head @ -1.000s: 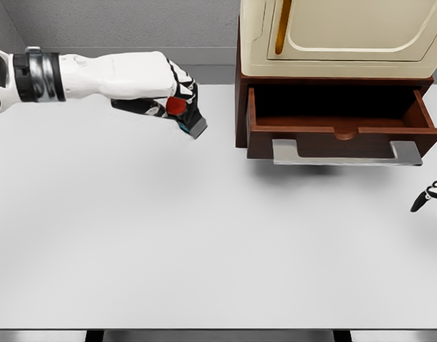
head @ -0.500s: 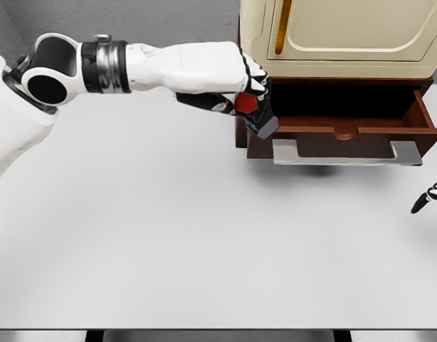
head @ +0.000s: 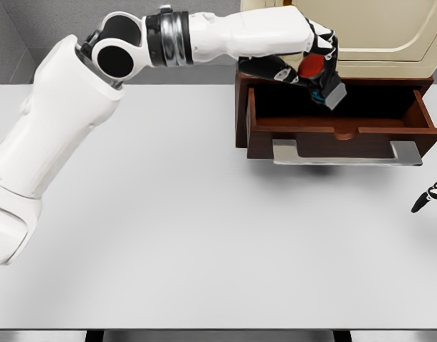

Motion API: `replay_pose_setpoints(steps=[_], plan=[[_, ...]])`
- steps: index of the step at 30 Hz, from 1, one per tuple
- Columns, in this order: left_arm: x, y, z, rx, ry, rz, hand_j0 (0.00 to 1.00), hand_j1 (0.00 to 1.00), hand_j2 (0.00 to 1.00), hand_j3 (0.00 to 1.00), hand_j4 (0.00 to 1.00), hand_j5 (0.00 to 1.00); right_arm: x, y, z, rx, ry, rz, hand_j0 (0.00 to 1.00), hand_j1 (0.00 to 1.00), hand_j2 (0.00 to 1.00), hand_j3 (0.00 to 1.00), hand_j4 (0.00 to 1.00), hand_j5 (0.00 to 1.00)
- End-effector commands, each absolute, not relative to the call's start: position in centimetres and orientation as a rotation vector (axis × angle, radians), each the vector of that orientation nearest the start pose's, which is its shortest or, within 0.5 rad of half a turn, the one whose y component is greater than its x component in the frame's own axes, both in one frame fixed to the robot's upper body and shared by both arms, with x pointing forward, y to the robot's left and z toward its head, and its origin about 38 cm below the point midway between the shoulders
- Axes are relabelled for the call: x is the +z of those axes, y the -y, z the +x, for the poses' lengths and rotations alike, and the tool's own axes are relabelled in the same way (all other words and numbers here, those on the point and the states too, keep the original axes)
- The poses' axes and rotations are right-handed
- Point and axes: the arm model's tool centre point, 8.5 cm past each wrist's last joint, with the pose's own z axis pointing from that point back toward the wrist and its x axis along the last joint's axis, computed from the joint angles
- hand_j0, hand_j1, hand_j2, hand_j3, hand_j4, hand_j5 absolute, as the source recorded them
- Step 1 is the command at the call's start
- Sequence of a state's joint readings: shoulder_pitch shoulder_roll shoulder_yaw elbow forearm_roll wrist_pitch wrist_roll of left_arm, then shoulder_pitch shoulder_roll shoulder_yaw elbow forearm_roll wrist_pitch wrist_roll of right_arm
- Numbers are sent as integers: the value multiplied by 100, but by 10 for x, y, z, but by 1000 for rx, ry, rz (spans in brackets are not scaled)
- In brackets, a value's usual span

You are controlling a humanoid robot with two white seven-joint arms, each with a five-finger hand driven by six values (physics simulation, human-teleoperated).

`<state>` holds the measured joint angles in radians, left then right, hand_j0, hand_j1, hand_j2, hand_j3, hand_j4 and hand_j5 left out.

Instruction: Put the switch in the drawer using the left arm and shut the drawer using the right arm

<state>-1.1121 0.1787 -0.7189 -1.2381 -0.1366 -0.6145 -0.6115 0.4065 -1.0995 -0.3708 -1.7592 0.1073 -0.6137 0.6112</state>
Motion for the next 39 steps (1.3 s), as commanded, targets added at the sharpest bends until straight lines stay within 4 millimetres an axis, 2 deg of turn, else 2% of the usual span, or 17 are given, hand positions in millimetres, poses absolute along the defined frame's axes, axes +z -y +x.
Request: replay_pose_setpoints(steps=[1, 4, 7, 12, 13, 21, 29, 30, 32, 34, 35, 36, 37, 39], plan=[[361, -20, 482, 2318, -2451, 104, 36, 36, 36, 36, 36, 36, 244, 449, 282, 1824, 1263, -405, 60, 60, 60, 60, 60, 60], [351, -13, 487, 2371, -2418, 59, 35, 35, 35, 35, 35, 35, 243, 449, 282, 1822, 1265, -402, 60, 60, 60, 60, 60, 60], [347, 1, 483, 2389, -2368, 40, 36, 36, 36, 36, 36, 36, 243, 449, 282, 1821, 1266, -401, 60, 60, 60, 60, 60, 60], [342, 5, 483, 2432, -2304, -35, 36, 36, 36, 36, 36, 36, 242, 449, 282, 1822, 1264, -400, 60, 60, 60, 60, 60, 60], [341, 11, 481, 2438, -2281, -50, 36, 36, 36, 36, 36, 36, 242, 449, 282, 1821, 1265, -398, 60, 60, 60, 60, 60, 60], [333, 8, 490, 2495, -2240, -134, 35, 35, 35, 35, 35, 35, 242, 449, 282, 1822, 1263, -398, 60, 60, 60, 60, 60, 60], [331, 16, 488, 2513, -2186, -181, 36, 36, 36, 36, 36, 36, 241, 448, 281, 1820, 1265, -395, 60, 60, 60, 60, 60, 60], [329, 16, 488, 2517, -2185, -178, 38, 38, 38, 38, 38, 38, 241, 448, 281, 1820, 1265, -395, 60, 60, 60, 60, 60, 60], [327, 16, 489, 2527, -2180, -176, 49, 49, 49, 49, 49, 49, 241, 448, 282, 1820, 1266, -395, 60, 60, 60, 60, 60, 60], [311, 12, 497, 2592, -2184, -155, 70, 70, 70, 70, 70, 70, 242, 448, 282, 1820, 1268, -398, 59, 59, 59, 59, 59, 59], [309, 13, 499, 2600, -2187, -149, 76, 76, 76, 76, 76, 76, 243, 448, 282, 1822, 1268, -399, 59, 59, 59, 59, 59, 59], [312, 15, 496, 2585, -2188, -144, 87, 87, 87, 87, 87, 87, 242, 448, 282, 1822, 1267, -398, 58, 58, 58, 58, 58, 58], [312, 16, 496, 2582, -2191, -143, 92, 92, 92, 92, 92, 92, 243, 448, 283, 1821, 1271, -400, 58, 58, 58, 58, 58, 58], [314, 14, 497, 2579, -2199, -147, 96, 96, 96, 96, 96, 96, 242, 448, 283, 1823, 1269, -399, 58, 58, 58, 58, 58, 58]])
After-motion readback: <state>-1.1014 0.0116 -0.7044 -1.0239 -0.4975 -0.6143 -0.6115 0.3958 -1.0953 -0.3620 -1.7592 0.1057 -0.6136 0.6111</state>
